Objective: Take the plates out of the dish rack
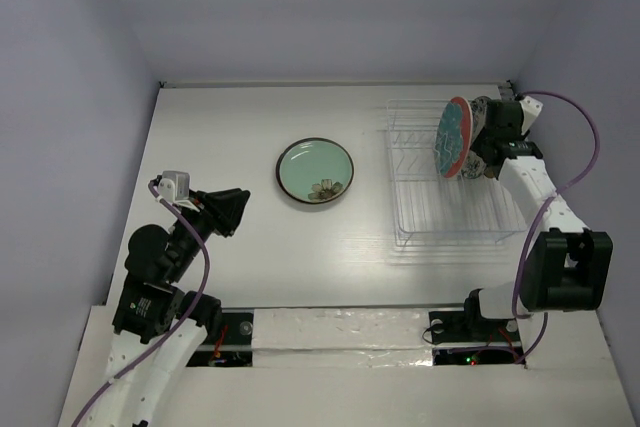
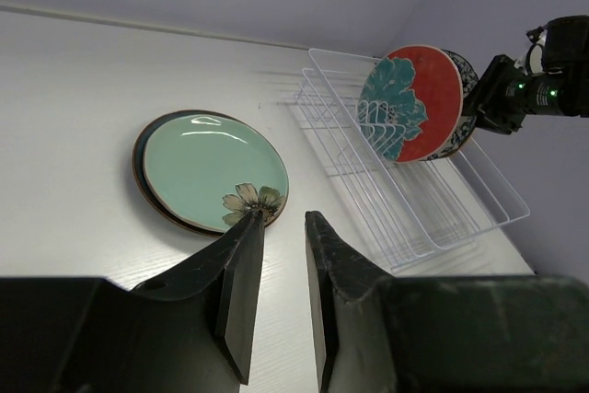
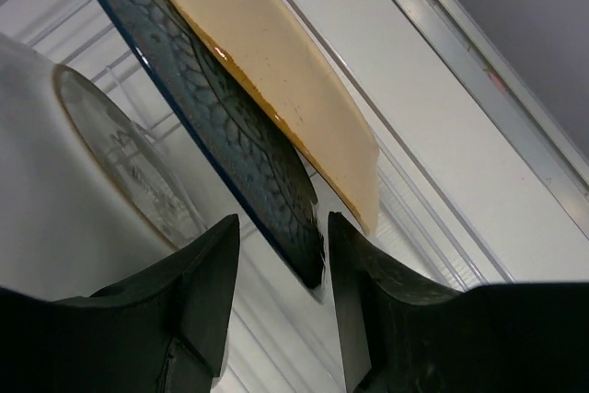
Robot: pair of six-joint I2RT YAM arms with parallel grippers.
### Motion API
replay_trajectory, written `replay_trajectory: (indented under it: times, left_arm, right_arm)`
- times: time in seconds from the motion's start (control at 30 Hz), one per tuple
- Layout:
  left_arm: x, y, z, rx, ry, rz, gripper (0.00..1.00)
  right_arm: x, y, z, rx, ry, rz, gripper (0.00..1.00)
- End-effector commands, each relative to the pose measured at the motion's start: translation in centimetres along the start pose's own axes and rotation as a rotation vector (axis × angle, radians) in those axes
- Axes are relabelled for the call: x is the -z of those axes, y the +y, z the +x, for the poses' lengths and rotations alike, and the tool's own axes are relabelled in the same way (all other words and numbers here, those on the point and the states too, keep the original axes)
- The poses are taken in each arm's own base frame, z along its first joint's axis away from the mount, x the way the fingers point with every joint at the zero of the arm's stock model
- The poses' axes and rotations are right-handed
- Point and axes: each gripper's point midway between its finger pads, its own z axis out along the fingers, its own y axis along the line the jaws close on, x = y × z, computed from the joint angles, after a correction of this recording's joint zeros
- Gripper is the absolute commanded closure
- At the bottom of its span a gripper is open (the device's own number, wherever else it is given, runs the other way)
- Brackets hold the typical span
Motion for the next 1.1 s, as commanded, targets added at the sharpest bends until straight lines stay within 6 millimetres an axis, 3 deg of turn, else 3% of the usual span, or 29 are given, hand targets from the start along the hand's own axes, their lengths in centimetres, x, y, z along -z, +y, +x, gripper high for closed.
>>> replay_trajectory:
  times: [0.0, 0.13, 0.33, 0.43, 0.47, 0.73, 0.93, 1.07]
  left_arm:
    - [0.2, -0.5, -1.0, -0.007, -0.037, 0.015, 0.78]
    - [0.2, -0.5, -1.0, -0.007, -0.037, 0.015, 0.77]
    - [0.4, -0.6, -1.2, -0.010, -0.050, 0.019, 0.77]
    - [0.6, -0.6, -1.4, -0.009, -0.059, 0.018, 0.77]
    - [0.7, -0.7, -1.5, -0.010, -0.062, 0.019, 0.77]
    - [0.6, -0.7, -1.3, -0.009, -0.057, 0.022, 0.77]
    - [0.6, -0.7, -1.3, -0.009, -0.057, 0.022, 0.77]
    - [0.5, -0.7, -1.3, -0.007, -0.054, 0.021, 0.77]
  right_arm:
    - [-0.1, 1.3, -3.2, -0.040, -0.081, -0.047, 0.52]
    - [-0.5, 1.0, -3.4, -0.009, -0.078, -0.016, 0.60]
    - [0.0, 0.0, -3.8, 0.031, -0.084, 0.025, 0.91]
    - [1.1, 0.0, -5.0, 0.042, -0.102, 0.010, 0.98]
    - [2.0, 0.1, -6.3, 0.041, -0.128, -0.002, 1.00]
    - [7.5, -0.5, -11.3, 0.038, -0.238, -0.048, 1.00]
    - [10.8, -1.4, -13.4, 0.034, -0.303, 0.010, 1.00]
    - [14.4, -2.3, -16.1, -0.009, -0.371, 0.020, 1.00]
